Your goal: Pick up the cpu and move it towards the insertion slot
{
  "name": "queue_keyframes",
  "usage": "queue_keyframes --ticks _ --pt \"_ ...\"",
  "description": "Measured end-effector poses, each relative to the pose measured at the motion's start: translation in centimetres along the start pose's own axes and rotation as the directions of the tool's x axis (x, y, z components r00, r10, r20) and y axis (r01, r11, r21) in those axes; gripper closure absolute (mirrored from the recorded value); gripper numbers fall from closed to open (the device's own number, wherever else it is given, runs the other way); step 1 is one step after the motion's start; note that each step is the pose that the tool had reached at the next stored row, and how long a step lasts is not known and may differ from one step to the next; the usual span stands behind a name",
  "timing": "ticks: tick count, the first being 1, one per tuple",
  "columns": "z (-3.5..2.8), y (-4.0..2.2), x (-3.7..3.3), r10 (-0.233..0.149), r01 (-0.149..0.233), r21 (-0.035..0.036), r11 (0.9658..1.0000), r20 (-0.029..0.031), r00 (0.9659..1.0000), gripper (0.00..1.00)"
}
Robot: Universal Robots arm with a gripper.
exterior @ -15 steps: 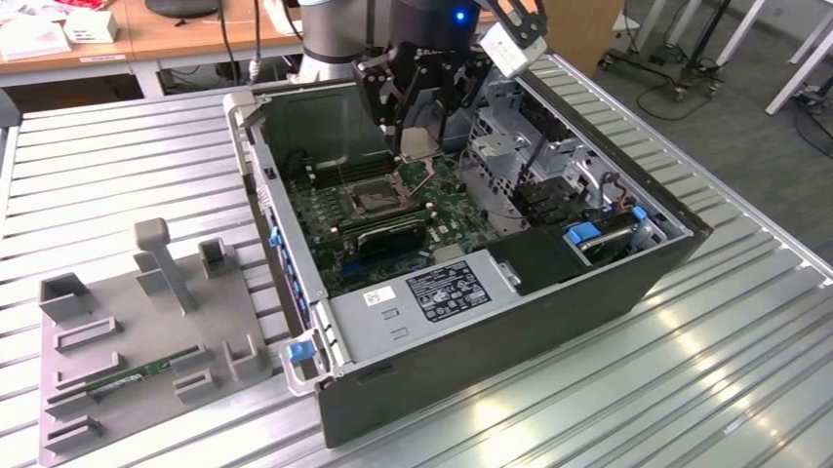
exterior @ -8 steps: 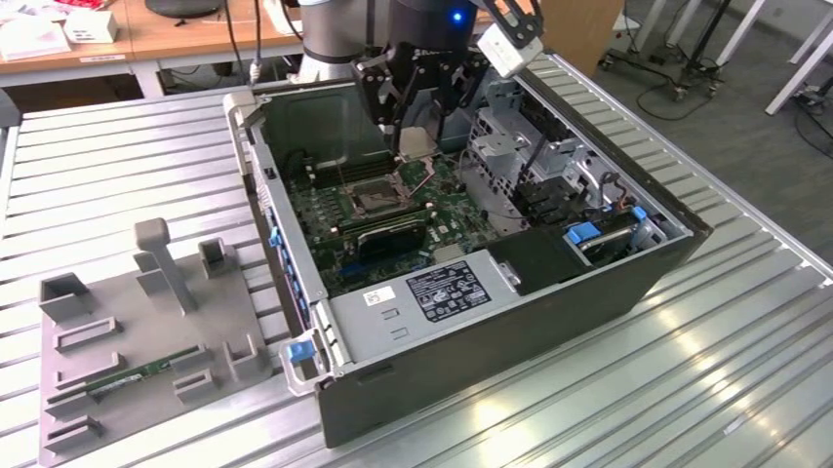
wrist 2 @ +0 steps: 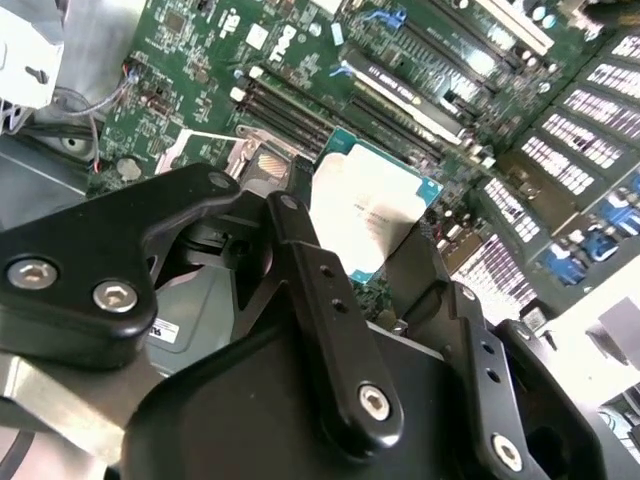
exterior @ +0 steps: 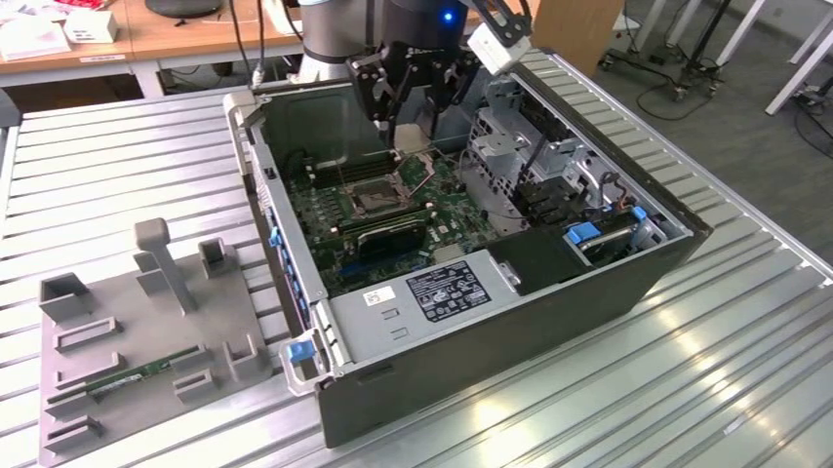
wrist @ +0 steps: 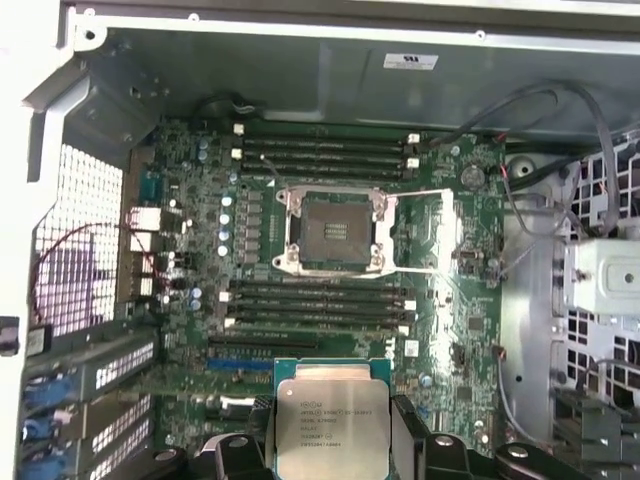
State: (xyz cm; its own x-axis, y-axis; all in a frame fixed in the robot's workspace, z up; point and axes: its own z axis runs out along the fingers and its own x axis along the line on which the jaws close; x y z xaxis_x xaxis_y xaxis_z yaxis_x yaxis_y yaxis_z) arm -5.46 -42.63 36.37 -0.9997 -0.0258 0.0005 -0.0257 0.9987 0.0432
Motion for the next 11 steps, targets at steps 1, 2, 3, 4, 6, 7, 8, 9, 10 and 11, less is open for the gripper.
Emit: queue_keyframes --ticks 1,2,3,4,6,7,8,9,10,11 --pt "0.09 0.23 -0.04 0.000 0.000 0.0002 1.0000 -0.0001 1.0000 0.46" --pt "0.21 0.46 -0.07 0.000 0.000 0.0001 1.0000 0.0000 1.0000 0.46" --pt "0.31 0.66 -0.10 0.000 0.000 0.0000 1.0000 0.0000 1.0000 0.46" --pt "0.44 0.90 -0.14 0.000 0.000 0.0000 1.0000 0.0000 1.0000 0.46" --pt "0.66 1.25 -0.18 0.002 -0.002 0.0002 1.0000 0.0000 1.0000 0.46" --pt "0.78 1.37 -0.21 0.004 -0.004 0.0000 1.0000 0.0001 1.0000 0.46" --pt "0.89 1.48 -0.23 0.006 -0.006 0.0000 1.0000 0.0002 1.0000 0.46" --pt "1.00 1.59 -0.25 0.008 -0.008 0.0001 1.0000 0.0002 1.0000 0.46" --pt "1.13 1.72 -0.28 0.009 -0.009 0.0000 1.0000 0.0004 1.0000 0.46" --pt "1.25 1.85 -0.30 0.011 -0.011 0.0001 0.9999 0.0004 0.9999 0.46"
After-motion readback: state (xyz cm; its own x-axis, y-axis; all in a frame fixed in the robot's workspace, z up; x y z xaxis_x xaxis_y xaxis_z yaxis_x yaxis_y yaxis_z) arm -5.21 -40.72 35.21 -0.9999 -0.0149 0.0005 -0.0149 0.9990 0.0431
